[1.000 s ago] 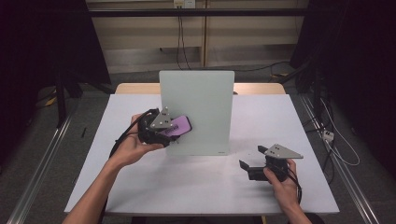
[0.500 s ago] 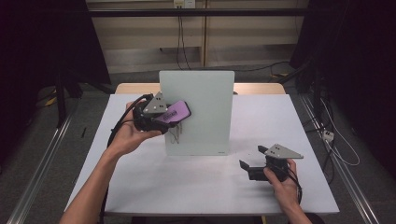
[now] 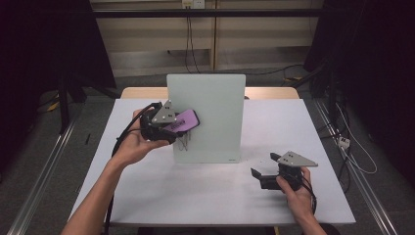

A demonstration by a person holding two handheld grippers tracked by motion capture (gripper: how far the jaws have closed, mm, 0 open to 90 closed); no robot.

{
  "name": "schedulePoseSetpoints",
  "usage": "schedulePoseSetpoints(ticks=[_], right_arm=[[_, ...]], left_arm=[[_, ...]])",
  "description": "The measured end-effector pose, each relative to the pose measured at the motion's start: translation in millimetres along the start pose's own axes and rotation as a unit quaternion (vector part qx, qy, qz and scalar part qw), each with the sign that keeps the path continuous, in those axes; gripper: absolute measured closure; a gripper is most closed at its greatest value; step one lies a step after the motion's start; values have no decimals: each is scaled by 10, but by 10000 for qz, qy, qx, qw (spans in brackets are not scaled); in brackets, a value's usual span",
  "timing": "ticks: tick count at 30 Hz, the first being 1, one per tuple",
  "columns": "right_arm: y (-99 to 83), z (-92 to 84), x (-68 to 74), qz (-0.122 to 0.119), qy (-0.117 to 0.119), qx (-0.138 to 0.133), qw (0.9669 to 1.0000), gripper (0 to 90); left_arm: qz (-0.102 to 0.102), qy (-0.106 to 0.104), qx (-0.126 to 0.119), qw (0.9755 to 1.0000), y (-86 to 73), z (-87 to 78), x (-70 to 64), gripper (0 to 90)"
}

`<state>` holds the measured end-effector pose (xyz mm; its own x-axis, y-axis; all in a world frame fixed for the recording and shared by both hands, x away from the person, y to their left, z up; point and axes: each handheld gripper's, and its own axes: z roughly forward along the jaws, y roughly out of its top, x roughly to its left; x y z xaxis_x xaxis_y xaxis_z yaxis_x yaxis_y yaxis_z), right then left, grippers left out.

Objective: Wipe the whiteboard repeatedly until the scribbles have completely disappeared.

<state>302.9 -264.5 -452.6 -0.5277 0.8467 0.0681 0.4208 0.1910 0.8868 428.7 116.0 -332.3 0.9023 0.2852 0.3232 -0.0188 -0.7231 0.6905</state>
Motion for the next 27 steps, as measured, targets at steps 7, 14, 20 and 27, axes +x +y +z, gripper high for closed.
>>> schedulePoseSetpoints(ticks=[7, 14, 20, 27], right_arm=[[2, 3, 7, -3, 0, 19, 10000, 68], [2, 0, 8, 2, 16, -3, 10000, 67], [3, 3, 11, -12, 7, 13, 10000, 67], [2, -3, 4, -14, -6, -3, 10000, 67]], left_arm=[[67, -70, 140, 9999, -64, 76, -100, 412], [148, -159, 280, 9994, -110, 152, -192, 412], [207, -249, 424, 9986, -143, 214, -261, 412], [289, -375, 575, 9972, -173, 283, -328, 412]])
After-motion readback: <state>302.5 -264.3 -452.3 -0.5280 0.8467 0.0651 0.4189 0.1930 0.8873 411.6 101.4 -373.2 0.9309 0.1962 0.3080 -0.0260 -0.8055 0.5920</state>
